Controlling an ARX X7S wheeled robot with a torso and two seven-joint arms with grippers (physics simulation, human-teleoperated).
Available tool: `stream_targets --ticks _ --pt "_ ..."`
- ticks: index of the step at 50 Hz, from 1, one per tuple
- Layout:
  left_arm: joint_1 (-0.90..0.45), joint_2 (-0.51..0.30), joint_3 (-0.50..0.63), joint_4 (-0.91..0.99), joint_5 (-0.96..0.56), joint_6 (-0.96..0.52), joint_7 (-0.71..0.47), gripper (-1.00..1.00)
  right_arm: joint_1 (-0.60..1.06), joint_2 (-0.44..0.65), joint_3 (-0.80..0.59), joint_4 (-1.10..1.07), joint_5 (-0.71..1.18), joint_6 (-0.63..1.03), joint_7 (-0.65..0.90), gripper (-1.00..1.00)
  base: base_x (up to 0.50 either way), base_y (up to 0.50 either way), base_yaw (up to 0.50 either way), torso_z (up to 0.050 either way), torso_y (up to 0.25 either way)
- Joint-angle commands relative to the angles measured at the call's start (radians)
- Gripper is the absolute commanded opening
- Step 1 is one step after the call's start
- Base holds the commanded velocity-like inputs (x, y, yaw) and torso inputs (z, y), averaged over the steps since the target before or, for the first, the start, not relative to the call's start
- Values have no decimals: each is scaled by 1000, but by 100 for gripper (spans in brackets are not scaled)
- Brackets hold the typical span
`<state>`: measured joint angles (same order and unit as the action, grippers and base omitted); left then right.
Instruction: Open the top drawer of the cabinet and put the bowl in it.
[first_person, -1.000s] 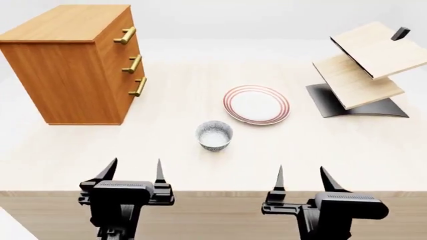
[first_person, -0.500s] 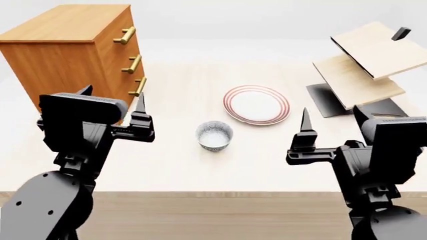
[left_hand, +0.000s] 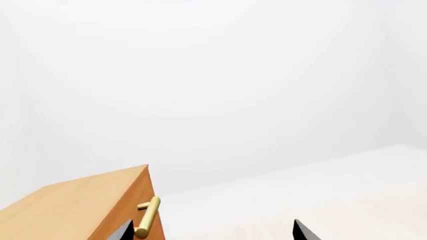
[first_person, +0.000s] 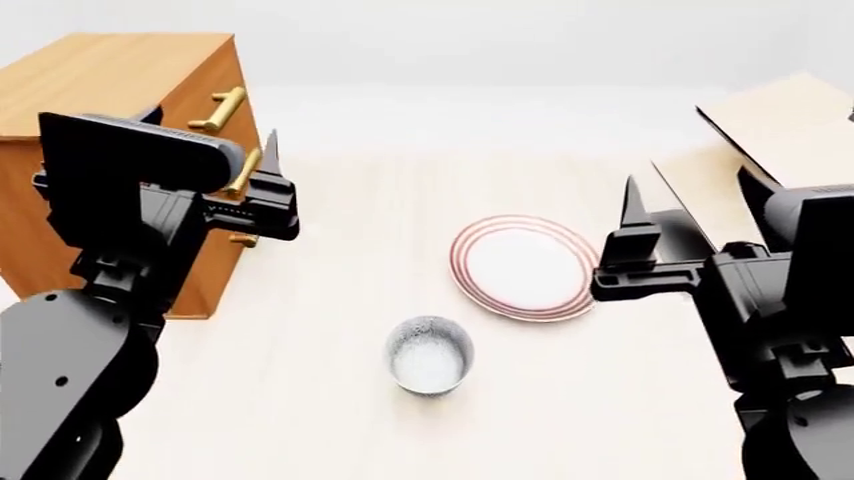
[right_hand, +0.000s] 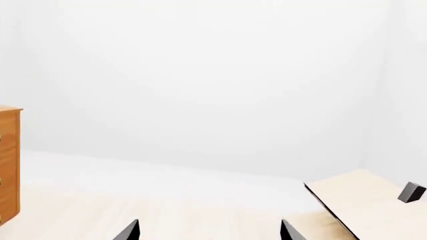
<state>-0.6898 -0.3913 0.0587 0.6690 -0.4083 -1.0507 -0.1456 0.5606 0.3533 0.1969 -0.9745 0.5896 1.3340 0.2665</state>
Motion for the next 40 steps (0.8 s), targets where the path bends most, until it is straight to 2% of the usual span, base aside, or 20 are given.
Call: stream_targets --ticks 1,30,35,40 --pt "-25 -10 13 1 0 -10 -3 100 21 9 13 -7 26 23 11 100 500 0 0 0 0" --pt "-21 -21 31 -17 13 23 -11 100 -16 29 -8 11 27 -50 36 100 500 0 0 0 1" --pt "-38 -34 65 -41 34 39 -9 100 -33 32 -13 23 15 -76 41 100 0 0 0 0 0" --pt "-80 -75 163 -83 101 70 -5 100 -44 34 -19 27 13 -87 44 100 0 0 0 0 0"
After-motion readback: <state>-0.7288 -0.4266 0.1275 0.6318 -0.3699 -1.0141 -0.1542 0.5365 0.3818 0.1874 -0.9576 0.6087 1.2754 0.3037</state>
